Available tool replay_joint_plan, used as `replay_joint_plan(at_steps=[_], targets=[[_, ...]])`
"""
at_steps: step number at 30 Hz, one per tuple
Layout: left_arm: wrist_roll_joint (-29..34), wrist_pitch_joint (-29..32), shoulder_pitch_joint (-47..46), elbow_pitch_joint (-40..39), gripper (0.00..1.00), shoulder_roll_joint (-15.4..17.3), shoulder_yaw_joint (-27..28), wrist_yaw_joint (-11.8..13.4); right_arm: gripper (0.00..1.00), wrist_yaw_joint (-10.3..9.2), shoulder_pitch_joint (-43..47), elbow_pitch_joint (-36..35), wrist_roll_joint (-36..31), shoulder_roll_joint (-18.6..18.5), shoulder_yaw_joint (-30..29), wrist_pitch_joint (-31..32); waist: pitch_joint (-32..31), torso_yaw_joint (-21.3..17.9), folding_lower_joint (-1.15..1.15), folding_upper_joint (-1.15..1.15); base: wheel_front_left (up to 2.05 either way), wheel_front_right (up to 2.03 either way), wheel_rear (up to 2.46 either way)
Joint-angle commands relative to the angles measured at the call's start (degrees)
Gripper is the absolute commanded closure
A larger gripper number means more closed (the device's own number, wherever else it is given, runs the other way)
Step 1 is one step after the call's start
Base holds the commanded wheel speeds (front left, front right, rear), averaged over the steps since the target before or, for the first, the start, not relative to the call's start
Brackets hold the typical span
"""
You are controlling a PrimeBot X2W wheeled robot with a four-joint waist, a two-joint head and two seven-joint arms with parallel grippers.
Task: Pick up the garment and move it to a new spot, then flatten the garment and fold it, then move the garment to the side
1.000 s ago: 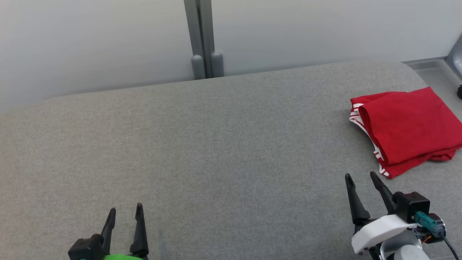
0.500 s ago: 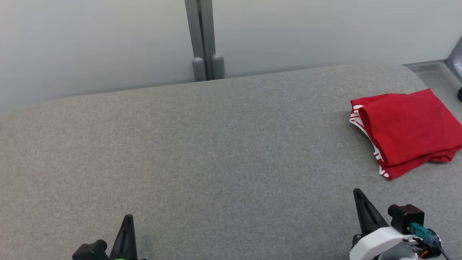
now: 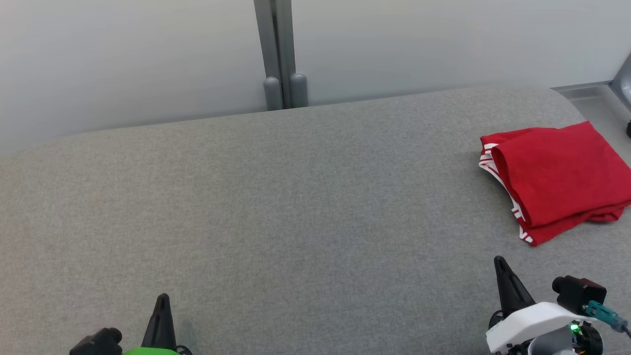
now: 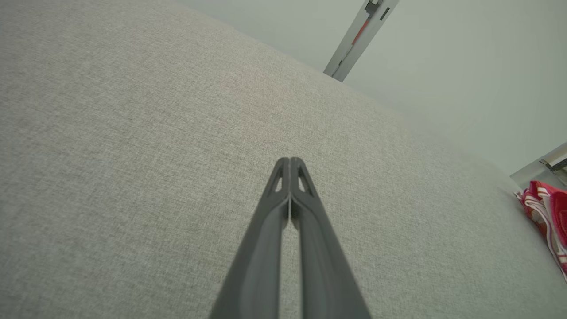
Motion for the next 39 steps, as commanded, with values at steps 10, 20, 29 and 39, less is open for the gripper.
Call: replay_joint_plan(at_steps=[10,20,29,39], targets=[[-9.56,2.62,-3.32,-1.60,1.00,0.16,1.53,-0.41,1.00,-0.02,-1.70,-2.06,10.57,-0.30,-0.93,2.57,0.08,0.13,0.00,0.00,0.00,0.00,0.00],[-17.01,4.81,-4.45,-2.13,1.00,0.20,2.61,-0.56,1.00,-0.02,-2.13,-2.86,18.87,-0.37,-1.52,4.74,0.17,0.26,0.00,0.00,0.00,0.00,0.00],[-23.01,6.62,-5.36,-2.55,1.00,0.23,3.45,-0.70,1.00,-0.03,-2.44,-3.50,25.56,-0.43,-2.01,6.50,0.24,0.38,0.00,0.00,0.00,0.00,0.00],[-29.01,8.36,-6.24,-3.00,1.00,0.26,4.33,-0.88,1.00,-0.03,-2.65,-4.12,32.26,-0.49,-2.49,8.27,0.32,0.51,0.00,0.00,0.00,0.00,0.00]])
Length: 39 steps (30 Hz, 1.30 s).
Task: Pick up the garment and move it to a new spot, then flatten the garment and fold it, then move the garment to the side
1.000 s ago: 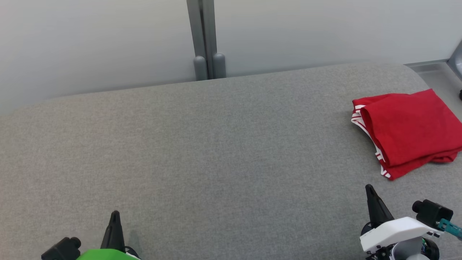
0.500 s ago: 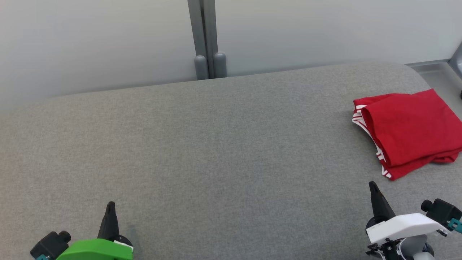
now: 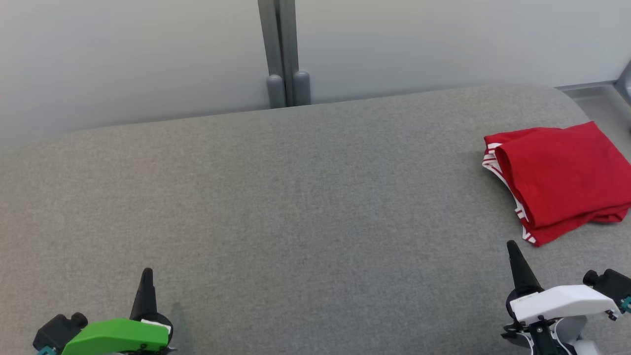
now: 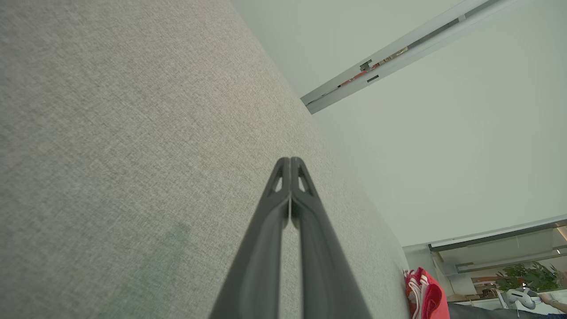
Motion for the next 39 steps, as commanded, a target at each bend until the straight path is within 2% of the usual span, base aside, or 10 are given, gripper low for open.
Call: replay_joint_plan(at_steps=[1,39], targets=[[-1.57,0.35,-1.73,-0.85,1.00,0.26,0.49,-0.37,1.00,-0.02,-1.08,-0.93,1.66,-0.36,-0.28,0.42,0.01,0.02,0.00,0.00,0.00,0.00,0.00],[-20.00,5.85,-4.35,-2.06,1.00,0.37,3.08,-0.78,1.00,-0.03,-1.87,-2.79,22.18,-0.52,-1.78,5.84,0.32,0.51,0.00,0.00,0.00,0.00,0.00]])
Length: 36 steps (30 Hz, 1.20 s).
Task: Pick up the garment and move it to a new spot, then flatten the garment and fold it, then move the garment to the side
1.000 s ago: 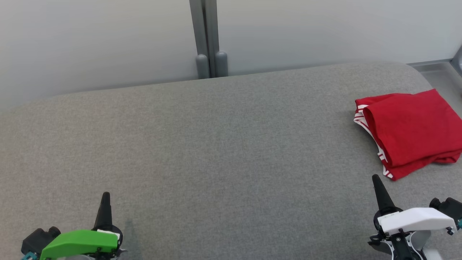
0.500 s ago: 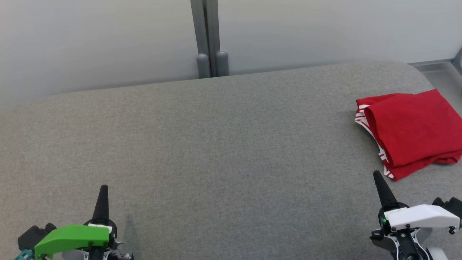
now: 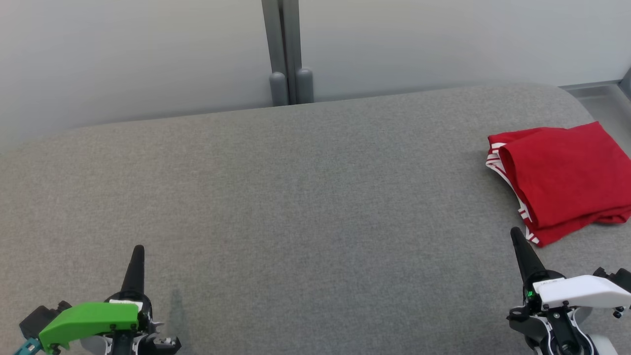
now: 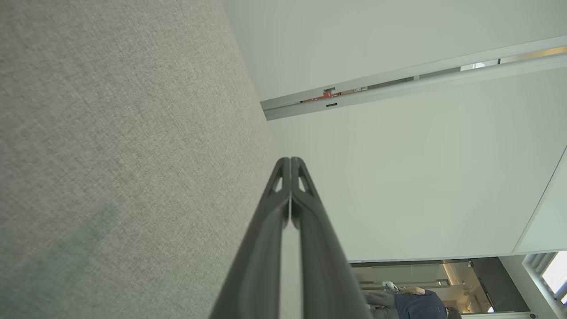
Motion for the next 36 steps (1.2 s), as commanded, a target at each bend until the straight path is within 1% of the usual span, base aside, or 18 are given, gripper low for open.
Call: replay_joint_plan(at_steps=[1,28,36], targets=[[-1.29,0.44,-1.18,-0.46,1.00,0.33,0.28,-0.29,1.00,-0.02,-0.70,-0.57,1.25,-0.32,-0.33,0.42,0.01,0.02,0.00,0.00,0.00,0.00,0.00],[-11.61,3.54,-2.73,-1.10,1.00,0.40,1.77,-0.55,1.00,-0.02,-1.13,-1.55,12.80,-0.42,-1.11,3.46,0.24,0.38,0.00,0.00,0.00,0.00,0.00],[-12.36,3.76,-2.68,-1.12,1.00,0.41,1.85,-0.58,1.00,-0.02,-1.16,-1.64,13.65,-0.43,-1.17,3.68,0.27,0.42,0.00,0.00,0.00,0.00,0.00]])
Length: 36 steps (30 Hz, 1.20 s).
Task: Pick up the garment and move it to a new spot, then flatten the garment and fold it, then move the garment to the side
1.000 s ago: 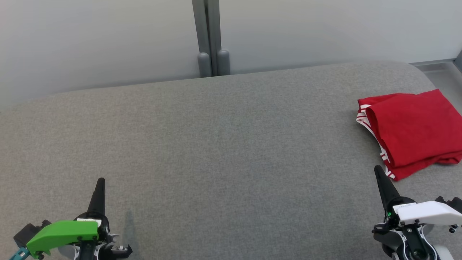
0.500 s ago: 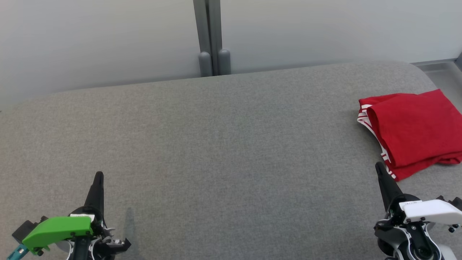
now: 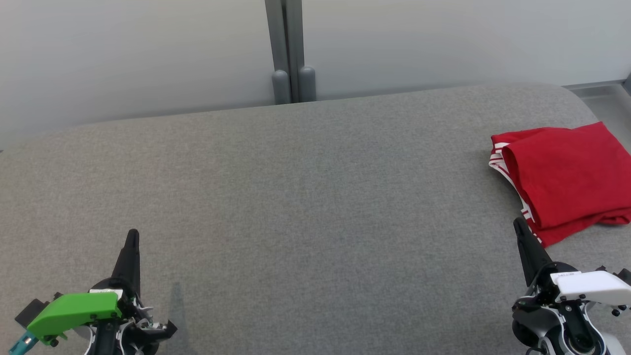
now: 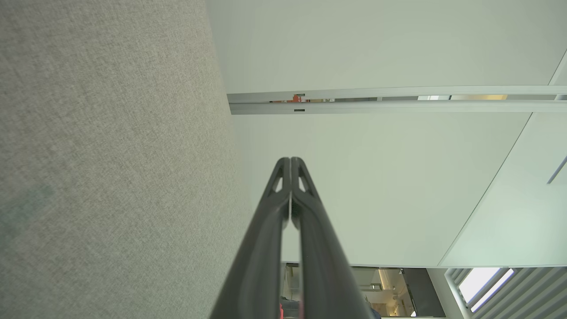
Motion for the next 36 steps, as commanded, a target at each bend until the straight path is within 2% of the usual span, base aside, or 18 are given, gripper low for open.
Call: replay_joint_plan(at_steps=[1,36], targets=[[-0.26,0.23,-0.69,-0.10,1.00,0.37,0.11,-0.34,1.00,0.00,-0.49,-0.26,0.19,-0.32,-0.14,0.18,0.00,0.00,0.00,0.00,0.00,0.00,0.00],[-0.27,0.22,-0.69,-0.10,1.00,0.37,0.10,-0.34,1.00,0.00,-0.48,-0.25,0.20,-0.31,-0.12,0.17,0.00,0.00,0.00,0.00,0.00,0.00,0.00]])
